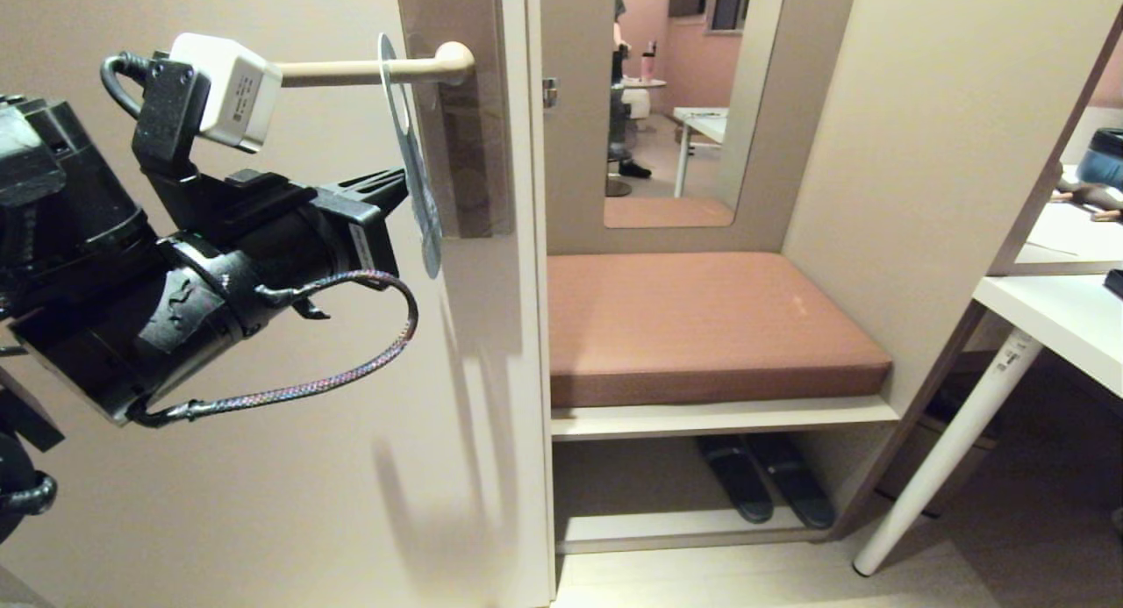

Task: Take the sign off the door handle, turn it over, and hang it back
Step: Hang the sign back with the other side facing out

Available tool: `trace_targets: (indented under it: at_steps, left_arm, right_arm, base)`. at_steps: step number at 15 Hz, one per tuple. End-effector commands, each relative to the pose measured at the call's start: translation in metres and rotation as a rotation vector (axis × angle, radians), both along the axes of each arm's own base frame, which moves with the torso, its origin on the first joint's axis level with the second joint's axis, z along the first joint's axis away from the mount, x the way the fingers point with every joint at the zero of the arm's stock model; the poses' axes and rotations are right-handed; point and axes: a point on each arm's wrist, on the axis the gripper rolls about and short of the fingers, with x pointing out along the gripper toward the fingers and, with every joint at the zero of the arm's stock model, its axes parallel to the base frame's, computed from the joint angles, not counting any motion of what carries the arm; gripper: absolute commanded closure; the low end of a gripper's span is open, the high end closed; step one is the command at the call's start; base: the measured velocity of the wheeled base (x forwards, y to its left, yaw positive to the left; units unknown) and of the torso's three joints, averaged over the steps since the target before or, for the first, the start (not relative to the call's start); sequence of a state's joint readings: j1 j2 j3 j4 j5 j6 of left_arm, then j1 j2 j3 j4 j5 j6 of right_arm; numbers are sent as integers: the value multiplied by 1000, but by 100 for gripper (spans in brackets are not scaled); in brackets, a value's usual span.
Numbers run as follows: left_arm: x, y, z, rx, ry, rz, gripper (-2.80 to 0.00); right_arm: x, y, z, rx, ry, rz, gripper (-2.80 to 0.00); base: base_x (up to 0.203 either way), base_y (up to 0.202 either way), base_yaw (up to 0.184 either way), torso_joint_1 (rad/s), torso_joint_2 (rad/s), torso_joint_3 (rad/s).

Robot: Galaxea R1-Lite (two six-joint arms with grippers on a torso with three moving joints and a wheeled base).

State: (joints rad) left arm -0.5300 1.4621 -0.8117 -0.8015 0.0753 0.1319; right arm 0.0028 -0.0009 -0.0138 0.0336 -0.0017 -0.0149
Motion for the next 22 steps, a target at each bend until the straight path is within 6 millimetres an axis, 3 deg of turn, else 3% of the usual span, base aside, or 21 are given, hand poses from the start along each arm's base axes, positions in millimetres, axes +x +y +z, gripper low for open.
trace_targets:
  at_steps: [1,10,22]
  left_arm:
    - [4,-3,0,3,-4,-14,0]
    - [20,-16,-8,11,15,-25,0]
    - [23,-38,6,-16,-33,-94,0]
  right_arm:
    - [0,0,0,0,1,0,0]
    - [0,0,0,-1,1,0,0]
    - [0,0,0,-26,1,9,0]
  base:
    - [0,0,0,0,0,0]
    - [0,0,0,0,0,0]
    - [0,0,0,0,0,0]
